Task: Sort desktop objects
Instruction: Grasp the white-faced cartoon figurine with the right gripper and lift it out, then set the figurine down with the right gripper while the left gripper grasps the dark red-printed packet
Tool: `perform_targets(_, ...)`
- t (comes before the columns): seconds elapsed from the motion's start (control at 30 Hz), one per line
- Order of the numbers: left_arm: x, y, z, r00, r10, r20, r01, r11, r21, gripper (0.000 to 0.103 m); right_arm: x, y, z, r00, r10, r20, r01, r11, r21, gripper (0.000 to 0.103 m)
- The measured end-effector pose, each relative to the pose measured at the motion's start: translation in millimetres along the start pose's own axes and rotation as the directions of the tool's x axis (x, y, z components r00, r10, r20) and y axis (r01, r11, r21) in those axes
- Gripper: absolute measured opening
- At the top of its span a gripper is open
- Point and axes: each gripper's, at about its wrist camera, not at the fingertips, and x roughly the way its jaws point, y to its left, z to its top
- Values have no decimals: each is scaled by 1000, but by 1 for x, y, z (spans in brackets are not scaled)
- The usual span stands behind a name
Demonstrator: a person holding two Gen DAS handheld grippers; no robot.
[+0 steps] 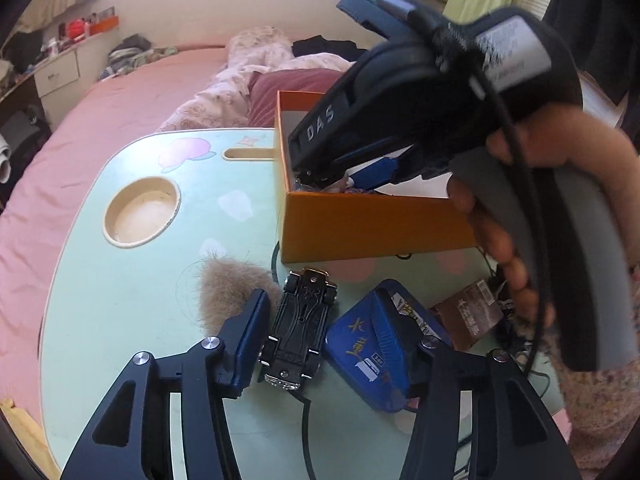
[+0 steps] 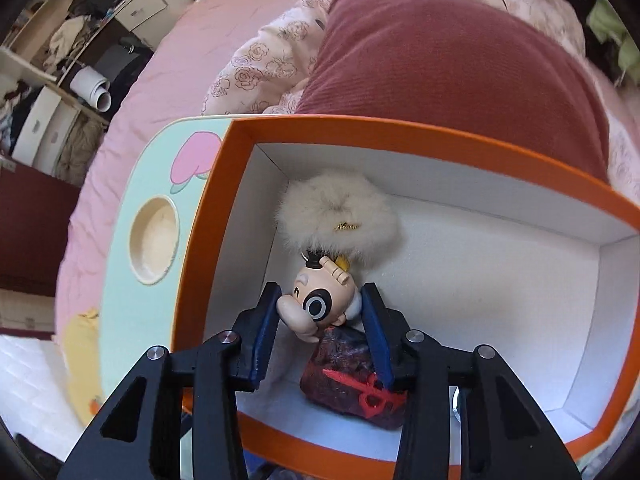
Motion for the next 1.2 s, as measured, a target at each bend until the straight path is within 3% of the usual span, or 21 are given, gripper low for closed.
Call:
perform_targets(0.1,-7,5,-1,999,-43,0,43,998,-34,52,-5,0,-6,999,-28,40,29,999,-16,42)
perform_targets(0.23,-19,11,0,996,-88,23,90,994,-65,57,-33,-25,-16,991,67,113,-72,997,33,42)
perform_targets(0.47,-43,22,13,993,-95,74,100,992,-73,62,-106,-62,-50,938,196,287,-216,976,40,42)
perform_targets(0.57,-52,26,21,993,-78,93,84,994,-66,64,-137,-66,-75,909,207,361,-225,974,6,42)
perform_targets(0.7,-64,27,34,990,-104,92,110,992,-61,64,-163,-76,-118,893,222,391,-220,974,-52,42)
perform_targets(0.8,-65,21,49,990,-121,77,126,990,-56,64,-161,-84,-150,902,220,371,-211,975,-67,42)
perform_targets(0.97,-50,-10,75,996,-86,23,86,996,29,64,-144,-104,-186,931,107,349,-103,994,-30,42)
perform_targets(1.13,-17,-44,94,998,-57,-37,61,994,92,64,-116,-132,-200,948,-5,317,-13,998,57,40)
perform_targets(1.2,3,-53,100,997,-29,-77,38,993,109,64,-105,-143,-198,954,-4,301,-22,996,83,40)
